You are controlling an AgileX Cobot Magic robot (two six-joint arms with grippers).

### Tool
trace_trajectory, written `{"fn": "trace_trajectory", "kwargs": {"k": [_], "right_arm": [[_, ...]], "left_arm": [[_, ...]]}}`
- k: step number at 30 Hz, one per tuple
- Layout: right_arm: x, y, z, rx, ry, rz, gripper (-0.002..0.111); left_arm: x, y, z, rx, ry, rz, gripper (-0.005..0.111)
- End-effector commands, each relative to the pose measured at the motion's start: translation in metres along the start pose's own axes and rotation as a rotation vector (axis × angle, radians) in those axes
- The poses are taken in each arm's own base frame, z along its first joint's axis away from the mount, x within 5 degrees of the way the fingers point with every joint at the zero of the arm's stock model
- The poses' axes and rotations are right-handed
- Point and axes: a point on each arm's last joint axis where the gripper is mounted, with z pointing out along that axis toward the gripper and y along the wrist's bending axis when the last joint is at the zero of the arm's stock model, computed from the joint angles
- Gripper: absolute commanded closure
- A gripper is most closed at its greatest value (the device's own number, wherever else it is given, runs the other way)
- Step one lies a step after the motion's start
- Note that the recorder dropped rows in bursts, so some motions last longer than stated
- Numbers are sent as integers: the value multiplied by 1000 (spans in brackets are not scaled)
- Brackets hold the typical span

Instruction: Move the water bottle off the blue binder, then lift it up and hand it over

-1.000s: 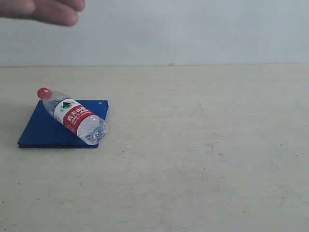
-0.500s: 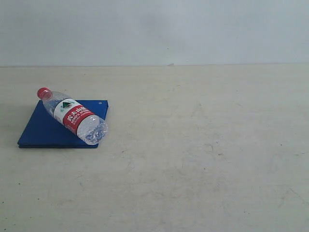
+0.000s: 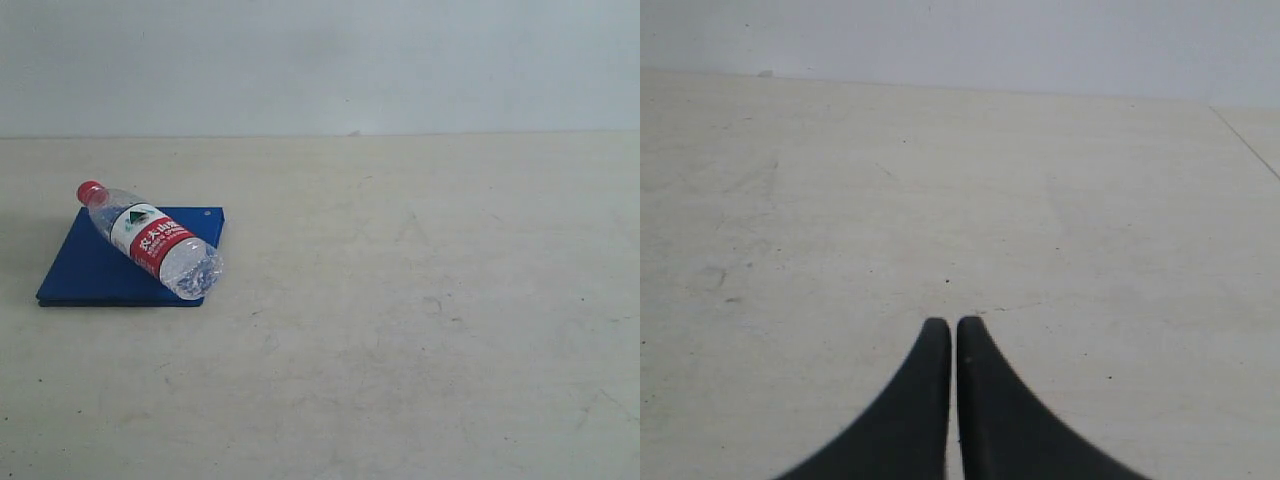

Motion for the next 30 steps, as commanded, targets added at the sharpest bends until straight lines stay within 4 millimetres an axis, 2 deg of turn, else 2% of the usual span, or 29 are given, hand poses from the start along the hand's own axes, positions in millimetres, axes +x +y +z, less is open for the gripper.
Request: {"fn": "trace_trajectory", "kwargs": {"k": [1,6,9,11,15,18,19,21,23,26,30], "right_arm": [[-2,0,0,5,-18,-5,108],[-2,0,0,5,-18,-5,108],[-2,0,0,5,-18,-5,108],[-2,0,0,5,-18,-5,108],[-2,0,0,5,-18,-5,108],[-2,0,0,5,-18,-5,108],[-2,0,0,5,-18,-5,108],[-2,0,0,5,-18,-5,108],[-2,0,0,5,-18,-5,108],[-2,0,0,5,-18,-5,108],[-2,0,0,5,-18,-5,108]], "left_arm": [[-11,-12,38,17,-6,-169,93],[-12,-34,78,176,42,-389,70],[-8,-42,98,267,49,-500,64],[1,-42,119,261,80,-563,59],[4,-41,140,229,81,-619,52],[-1,-46,150,263,64,-585,45],[-7,-53,156,294,60,-521,39],[-18,-60,164,321,37,-462,37],[-24,-64,172,311,33,-408,37],[-21,-62,182,253,71,-325,37],[-20,-60,182,235,70,-281,37]]}}
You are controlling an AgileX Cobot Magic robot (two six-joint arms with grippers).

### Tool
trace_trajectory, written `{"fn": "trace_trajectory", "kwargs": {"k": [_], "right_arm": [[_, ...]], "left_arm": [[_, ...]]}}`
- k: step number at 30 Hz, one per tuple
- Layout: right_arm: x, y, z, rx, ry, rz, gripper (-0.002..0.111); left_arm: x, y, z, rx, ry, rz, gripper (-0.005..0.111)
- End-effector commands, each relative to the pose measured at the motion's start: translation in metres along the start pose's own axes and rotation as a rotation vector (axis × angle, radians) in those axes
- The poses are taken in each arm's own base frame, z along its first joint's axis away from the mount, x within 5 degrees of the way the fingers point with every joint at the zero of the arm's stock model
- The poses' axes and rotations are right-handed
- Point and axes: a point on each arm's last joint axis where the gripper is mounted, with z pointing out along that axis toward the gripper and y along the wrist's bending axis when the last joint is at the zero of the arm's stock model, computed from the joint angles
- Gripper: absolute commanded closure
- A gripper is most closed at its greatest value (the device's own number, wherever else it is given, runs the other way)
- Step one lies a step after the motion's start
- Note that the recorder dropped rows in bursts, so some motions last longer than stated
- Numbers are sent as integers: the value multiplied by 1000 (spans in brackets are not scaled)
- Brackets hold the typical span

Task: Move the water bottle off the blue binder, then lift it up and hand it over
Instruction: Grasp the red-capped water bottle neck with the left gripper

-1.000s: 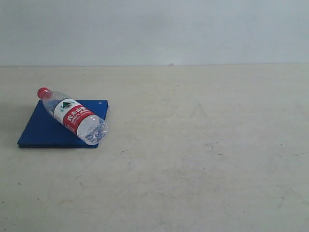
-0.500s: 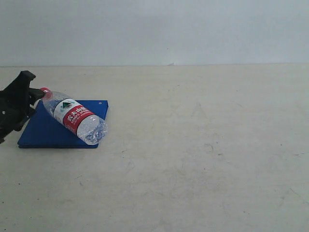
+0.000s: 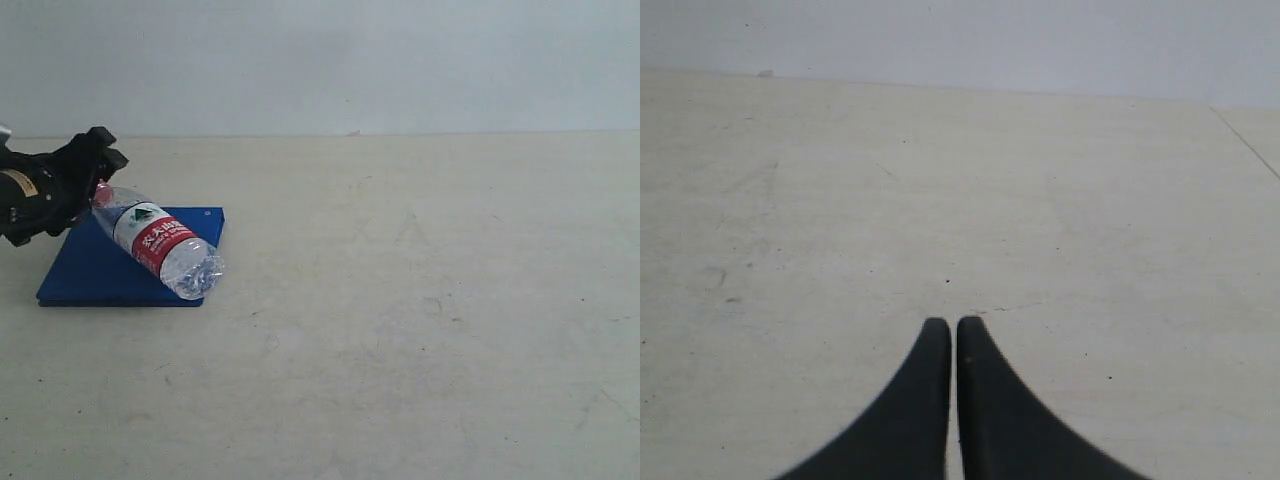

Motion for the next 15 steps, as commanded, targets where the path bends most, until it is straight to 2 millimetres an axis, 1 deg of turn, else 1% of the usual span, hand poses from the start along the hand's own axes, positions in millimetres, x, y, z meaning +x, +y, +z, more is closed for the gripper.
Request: {"fn": "trace_trajectory", "kwargs": {"k": [1,4,7,9,12,15], "right_arm": [[-2,0,0,5,-18,-5,108],[-2,0,0,5,-18,-5,108],[-2,0,0,5,-18,-5,108],[-2,0,0,5,-18,-5,108],[-2,0,0,5,-18,-5,108],[-2,0,0,5,-18,-5,108]], "left_arm": [[0,1,1,-18,3,43,37],[-2,1,4,-20,-10,26,37],[1,3,21,15,-5,81,37],[3,5,30,21,-1,86,37],[5,8,35,17,5,93,37],[6,9,40,29,-4,158,47]]}}
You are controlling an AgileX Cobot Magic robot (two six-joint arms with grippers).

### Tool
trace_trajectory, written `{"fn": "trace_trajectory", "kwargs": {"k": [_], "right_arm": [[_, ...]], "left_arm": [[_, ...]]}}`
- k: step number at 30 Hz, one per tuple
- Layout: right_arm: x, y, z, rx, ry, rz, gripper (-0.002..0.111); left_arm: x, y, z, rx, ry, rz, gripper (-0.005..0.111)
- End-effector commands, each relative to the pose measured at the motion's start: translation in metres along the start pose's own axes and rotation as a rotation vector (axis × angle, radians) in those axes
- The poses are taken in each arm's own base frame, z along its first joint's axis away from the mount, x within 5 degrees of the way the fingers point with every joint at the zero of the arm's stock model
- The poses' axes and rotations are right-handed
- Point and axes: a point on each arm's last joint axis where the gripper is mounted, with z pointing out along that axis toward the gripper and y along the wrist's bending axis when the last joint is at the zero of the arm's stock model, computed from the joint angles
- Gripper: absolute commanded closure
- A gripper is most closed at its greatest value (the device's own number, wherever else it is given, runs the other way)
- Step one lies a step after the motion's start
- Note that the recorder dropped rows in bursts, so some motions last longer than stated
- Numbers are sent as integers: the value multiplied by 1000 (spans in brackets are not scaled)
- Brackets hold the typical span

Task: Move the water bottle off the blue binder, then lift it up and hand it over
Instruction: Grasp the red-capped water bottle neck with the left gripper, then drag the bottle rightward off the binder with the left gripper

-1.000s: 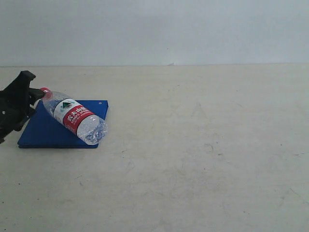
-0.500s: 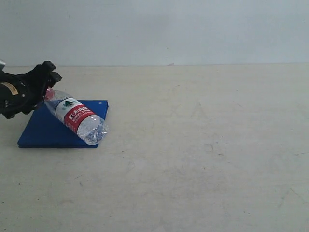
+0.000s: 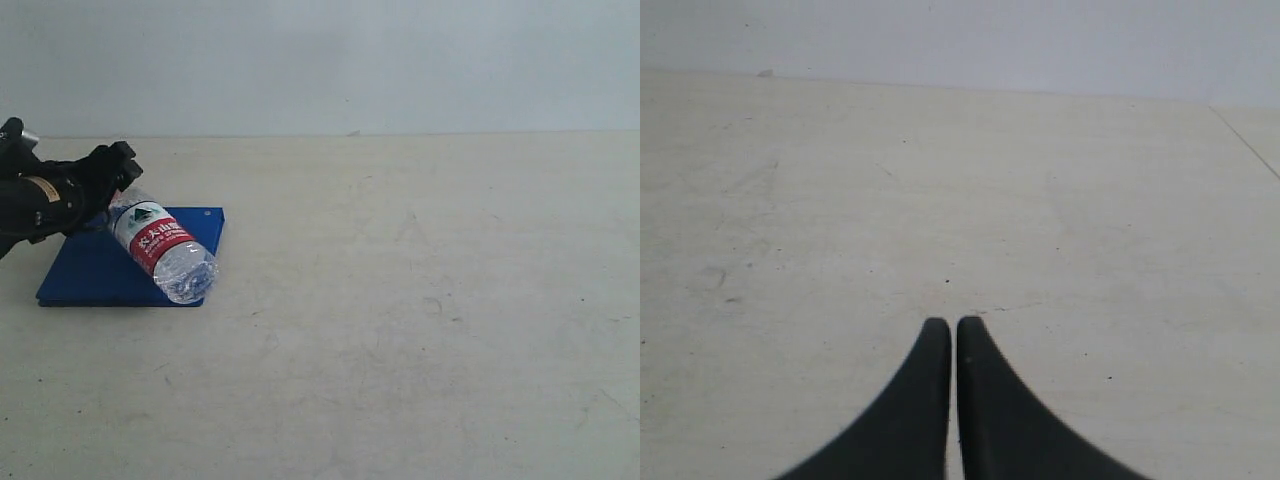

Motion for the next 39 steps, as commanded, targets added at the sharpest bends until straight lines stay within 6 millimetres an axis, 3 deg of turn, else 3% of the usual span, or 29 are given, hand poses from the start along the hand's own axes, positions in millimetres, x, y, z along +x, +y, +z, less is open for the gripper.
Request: {"fn": "trace_trajectory", "kwargs": {"k": [1,4,8,10,13,17,21,27,30,33,39], "right_arm": [[-2,0,0,5,-18,-5,108],[-2,0,0,5,-18,-5,108],[-2,0,0,5,-18,-5,108],[-2,0,0,5,-16,-5,108],[-2,0,0,5,-16,-5,108],[-2,0,0,5,-16,-5,108],[-2,0,0,5,-16,-5,108],[-2,0,0,5,-16,-5,108],[-2,0,0,5,-16,-5,108],[-2,0,0,5,-16,-5,108],[-2,0,0,5,-16,-5,108]], "left_arm": [[-1,-2,8,32,-18,111,50],[2,-4,19,73,23,273,52],[3,-5,26,86,37,246,46],[3,-5,28,89,34,244,49],[3,-5,28,88,38,248,68],[4,-5,28,98,49,272,102],[5,-12,27,168,38,319,102],[4,-40,16,461,26,343,102],[2,-44,14,492,8,340,102],[-1,-45,14,485,4,348,94],[8,-50,15,513,156,441,49]]}}
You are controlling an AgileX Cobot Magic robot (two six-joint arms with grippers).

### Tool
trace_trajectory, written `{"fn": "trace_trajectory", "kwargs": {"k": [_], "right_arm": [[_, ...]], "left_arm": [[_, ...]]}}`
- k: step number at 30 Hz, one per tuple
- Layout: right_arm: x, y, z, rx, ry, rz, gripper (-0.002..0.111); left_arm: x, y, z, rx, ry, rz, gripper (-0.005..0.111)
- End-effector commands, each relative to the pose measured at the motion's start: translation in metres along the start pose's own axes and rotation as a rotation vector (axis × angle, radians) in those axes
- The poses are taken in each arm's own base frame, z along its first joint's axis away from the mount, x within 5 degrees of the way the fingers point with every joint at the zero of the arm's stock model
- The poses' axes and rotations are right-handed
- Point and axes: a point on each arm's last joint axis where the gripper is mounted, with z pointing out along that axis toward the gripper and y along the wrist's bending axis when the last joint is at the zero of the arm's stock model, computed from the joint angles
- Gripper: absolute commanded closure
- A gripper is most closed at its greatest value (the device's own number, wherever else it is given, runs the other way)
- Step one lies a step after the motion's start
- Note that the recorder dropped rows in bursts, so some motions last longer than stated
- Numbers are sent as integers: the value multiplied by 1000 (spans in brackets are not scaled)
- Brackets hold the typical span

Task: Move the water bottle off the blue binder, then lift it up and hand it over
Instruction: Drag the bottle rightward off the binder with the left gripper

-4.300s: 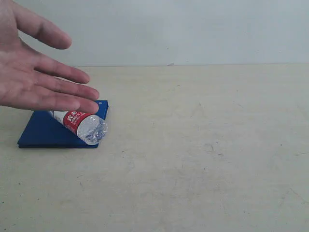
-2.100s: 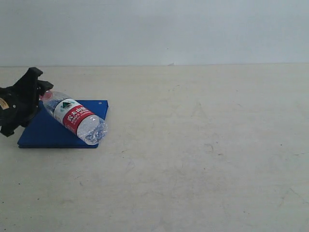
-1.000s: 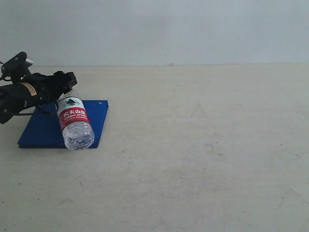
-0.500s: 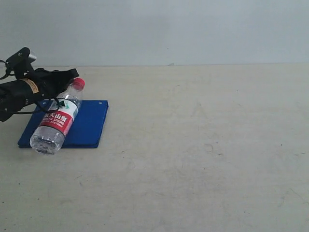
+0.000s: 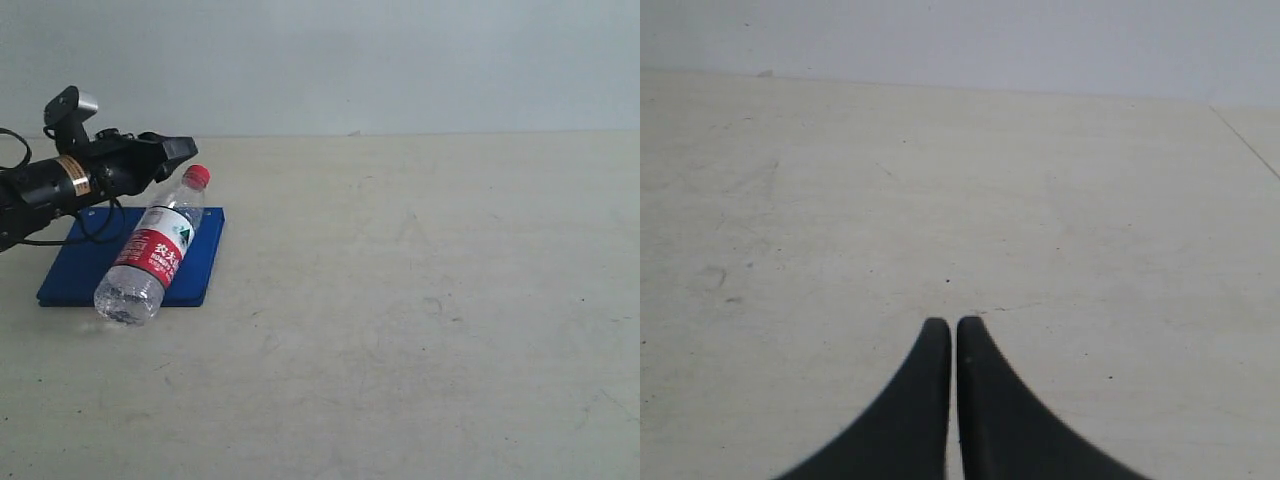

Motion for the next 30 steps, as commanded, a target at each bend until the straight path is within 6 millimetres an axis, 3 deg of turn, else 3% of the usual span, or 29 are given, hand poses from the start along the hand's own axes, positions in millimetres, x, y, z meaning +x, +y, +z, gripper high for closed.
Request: {"fn": "trace_trajectory", "kwargs": {"k": [1,4,7,11,14,22,30], "right_arm": [[-2,0,0,5,-16,-5,108],[-2,0,0,5,-16,-5,108],[-2,0,0,5,-16,-5,108],[-2,0,0,5,-16,-5,108],[-2,0,0,5,-16,-5,108],[-2,0,0,5,-16,-5,108],[-2,0,0,5,-17,-6,108]], "left_arm": [[-2,-7,4,29,148,45,47],[-8,-10,11,-54,308,118,48],[-20,-26,16,-70,401,198,48],[-46,-60,25,-33,388,206,48],[-51,-79,34,-3,368,186,48],[-31,-100,46,-36,388,195,48],[18,-134,66,-53,453,262,48]]}}
